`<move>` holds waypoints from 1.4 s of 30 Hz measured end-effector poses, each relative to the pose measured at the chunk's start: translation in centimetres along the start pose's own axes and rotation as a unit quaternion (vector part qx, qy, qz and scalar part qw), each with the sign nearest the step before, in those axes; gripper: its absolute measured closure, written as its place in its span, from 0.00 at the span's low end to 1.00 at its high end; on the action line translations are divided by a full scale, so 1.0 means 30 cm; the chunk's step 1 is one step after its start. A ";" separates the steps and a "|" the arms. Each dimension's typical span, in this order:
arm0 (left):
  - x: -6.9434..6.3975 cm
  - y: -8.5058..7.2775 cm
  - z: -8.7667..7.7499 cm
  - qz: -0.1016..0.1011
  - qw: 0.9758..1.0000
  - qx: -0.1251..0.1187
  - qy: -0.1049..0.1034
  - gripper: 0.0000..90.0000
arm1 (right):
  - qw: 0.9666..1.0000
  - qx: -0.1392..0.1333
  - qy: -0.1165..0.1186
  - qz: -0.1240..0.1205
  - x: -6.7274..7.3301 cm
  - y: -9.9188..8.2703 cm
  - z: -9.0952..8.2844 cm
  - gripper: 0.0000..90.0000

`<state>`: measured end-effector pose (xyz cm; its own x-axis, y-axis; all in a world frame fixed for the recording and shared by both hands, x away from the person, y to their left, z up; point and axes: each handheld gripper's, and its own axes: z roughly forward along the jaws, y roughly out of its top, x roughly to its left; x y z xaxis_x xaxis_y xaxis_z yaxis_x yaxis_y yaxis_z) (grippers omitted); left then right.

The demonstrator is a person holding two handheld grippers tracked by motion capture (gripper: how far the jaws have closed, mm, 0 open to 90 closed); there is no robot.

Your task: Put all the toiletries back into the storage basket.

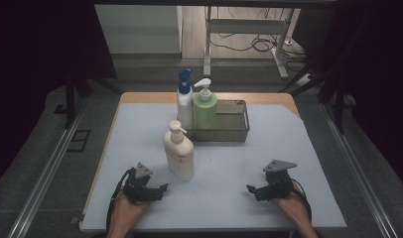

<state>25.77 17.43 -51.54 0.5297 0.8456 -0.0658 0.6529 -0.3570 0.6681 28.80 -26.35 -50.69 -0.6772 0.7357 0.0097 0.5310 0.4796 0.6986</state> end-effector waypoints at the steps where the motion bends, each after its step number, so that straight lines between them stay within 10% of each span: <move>1: 0.001 -0.007 -0.002 0.000 1.000 0.000 0.002 0.15 | 1.000 -0.001 0.001 -0.001 0.003 0.005 -0.002 0.02; 42: -0.003 -0.029 0.013 0.009 1.000 -0.012 0.018 0.14 | 0.995 -0.038 0.083 -0.049 0.184 0.288 0.022 0.02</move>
<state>25.36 17.51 -52.40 0.5214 0.8529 -0.0269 0.6298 -0.3634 0.6865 29.99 -17.84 -45.06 -0.8015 0.5957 0.0521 0.4225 0.5026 0.7543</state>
